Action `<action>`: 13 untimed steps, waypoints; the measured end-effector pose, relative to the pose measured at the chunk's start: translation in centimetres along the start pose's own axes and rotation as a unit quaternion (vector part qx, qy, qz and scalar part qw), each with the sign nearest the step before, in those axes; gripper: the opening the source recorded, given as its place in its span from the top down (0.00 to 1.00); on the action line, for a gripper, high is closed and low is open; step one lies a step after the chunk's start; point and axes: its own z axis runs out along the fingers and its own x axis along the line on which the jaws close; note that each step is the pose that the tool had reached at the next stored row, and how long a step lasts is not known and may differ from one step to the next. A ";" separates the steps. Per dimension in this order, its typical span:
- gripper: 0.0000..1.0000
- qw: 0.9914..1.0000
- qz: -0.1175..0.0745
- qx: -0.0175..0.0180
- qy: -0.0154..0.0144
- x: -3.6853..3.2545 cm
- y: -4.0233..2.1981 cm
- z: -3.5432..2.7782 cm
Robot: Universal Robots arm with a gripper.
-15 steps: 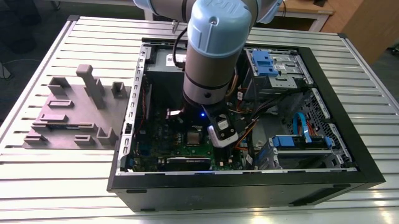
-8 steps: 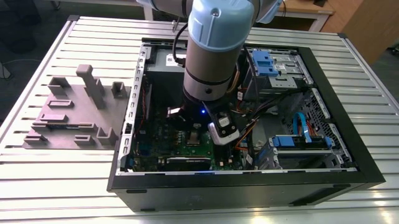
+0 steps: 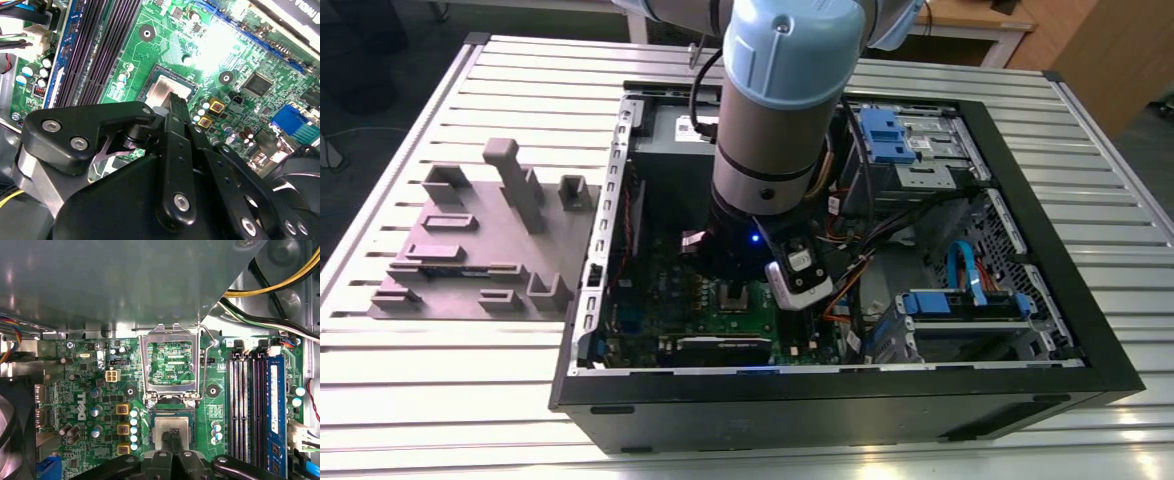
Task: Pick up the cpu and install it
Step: 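Place the cpu into insertion slot, then close the cpu cover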
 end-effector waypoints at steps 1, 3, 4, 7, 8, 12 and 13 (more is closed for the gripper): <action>0.89 1.000 0.000 0.000 0.000 0.00 0.00 0.00; 0.89 1.000 0.000 0.000 0.000 0.00 0.00 0.00; 0.89 1.000 0.000 0.000 0.000 0.00 0.00 0.00; 0.89 1.000 0.000 0.000 0.000 0.00 0.00 0.00; 0.89 1.000 0.000 0.000 0.000 0.00 0.00 0.00; 0.89 1.000 0.000 0.000 0.000 0.00 0.00 0.00; 0.89 1.000 0.000 0.000 0.000 0.00 0.00 0.00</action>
